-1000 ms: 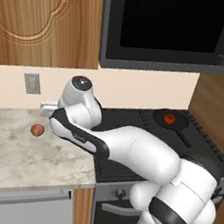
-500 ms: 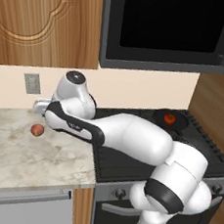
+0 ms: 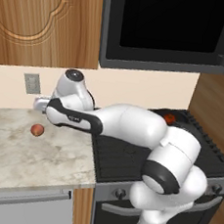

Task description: Place the pan on the rear right burner on the stove. Then place the tomato and the onion in the pan and turn on the rear right burner.

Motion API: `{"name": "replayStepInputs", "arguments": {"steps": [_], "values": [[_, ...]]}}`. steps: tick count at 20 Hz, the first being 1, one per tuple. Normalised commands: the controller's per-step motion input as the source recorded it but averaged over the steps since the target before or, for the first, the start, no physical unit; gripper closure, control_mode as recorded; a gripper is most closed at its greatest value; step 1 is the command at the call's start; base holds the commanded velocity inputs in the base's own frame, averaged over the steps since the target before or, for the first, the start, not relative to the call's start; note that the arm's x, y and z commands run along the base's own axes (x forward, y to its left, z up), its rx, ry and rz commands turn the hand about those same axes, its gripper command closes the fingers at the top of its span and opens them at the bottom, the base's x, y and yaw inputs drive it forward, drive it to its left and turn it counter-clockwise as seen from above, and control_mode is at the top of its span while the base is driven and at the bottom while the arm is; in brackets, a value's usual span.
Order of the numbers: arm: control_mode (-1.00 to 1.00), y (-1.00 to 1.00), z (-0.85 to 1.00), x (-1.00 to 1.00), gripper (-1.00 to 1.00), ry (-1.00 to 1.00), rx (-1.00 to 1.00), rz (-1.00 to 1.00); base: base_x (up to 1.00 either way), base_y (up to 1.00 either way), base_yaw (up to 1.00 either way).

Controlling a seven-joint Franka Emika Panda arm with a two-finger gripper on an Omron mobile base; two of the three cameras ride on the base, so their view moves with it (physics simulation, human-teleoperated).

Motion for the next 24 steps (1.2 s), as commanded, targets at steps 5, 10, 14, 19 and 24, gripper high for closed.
{"name": "replayStepInputs", "arguments": {"steps": [5, 10, 14, 19, 24], "values": [[-1.00, 0.26, -0.07, 0.11, -1.00, 0.00, 0.00, 0.00, 0.00, 0.00, 0.00], [-1.00, 0.21, -0.10, 0.16, -1.00, 0.00, 0.00, 0.00, 0.00, 0.00, 0.00], [-1.00, 0.16, -0.15, 0.23, -1.00, 0.00, -0.01, 0.00, 0.00, 0.00, 0.00], [-1.00, 0.07, -0.08, 0.11, -1.00, 0.01, -0.03, 0.00, 0.00, 0.00, 0.00], [-1.00, 0.00, -0.13, 0.20, -1.00, 0.00, -0.04, 0.00, 0.00, 0.00, 0.00]]}}
